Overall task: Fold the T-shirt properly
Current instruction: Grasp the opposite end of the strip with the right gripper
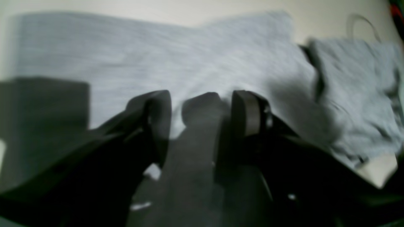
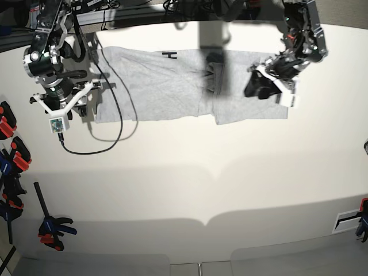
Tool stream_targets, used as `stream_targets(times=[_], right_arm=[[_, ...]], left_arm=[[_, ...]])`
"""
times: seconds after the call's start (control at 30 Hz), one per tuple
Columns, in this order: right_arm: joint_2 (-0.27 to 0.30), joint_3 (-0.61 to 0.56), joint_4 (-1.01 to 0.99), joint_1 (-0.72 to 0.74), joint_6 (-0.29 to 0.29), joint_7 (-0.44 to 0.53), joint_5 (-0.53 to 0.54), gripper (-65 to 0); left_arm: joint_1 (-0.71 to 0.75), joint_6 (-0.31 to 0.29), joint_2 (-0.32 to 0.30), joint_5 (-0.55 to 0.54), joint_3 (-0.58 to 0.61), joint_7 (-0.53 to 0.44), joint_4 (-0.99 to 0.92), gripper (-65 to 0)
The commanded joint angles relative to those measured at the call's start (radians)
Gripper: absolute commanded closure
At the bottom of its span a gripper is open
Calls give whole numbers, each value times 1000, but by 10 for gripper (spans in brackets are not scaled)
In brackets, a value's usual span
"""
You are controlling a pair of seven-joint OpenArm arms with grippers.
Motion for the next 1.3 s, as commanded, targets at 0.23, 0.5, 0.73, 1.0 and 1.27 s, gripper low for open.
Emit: stream_targets(times=[0.23, 0.5, 0.73, 1.0, 1.27], right_arm=[[11, 5, 19, 7, -5, 29, 6, -227], [11, 4, -24, 8, -44, 43, 55, -304], [11, 4, -96, 8, -53, -98, 208, -382], [-27, 4, -284, 3, -70, -96, 294, -381], [-144, 4, -368, 2, 19, -77, 289, -381]], left_arm=[[-8, 8, -49, 256, 40, -97, -81, -260], [-8, 55, -161, 135, 41, -69, -124, -260], [-8, 55, -161, 117, 41, -66, -124, -260], [-8, 53, -161, 87, 41, -66, -124, -260], [-8, 51, -161, 90, 41, -51, -124, -260]])
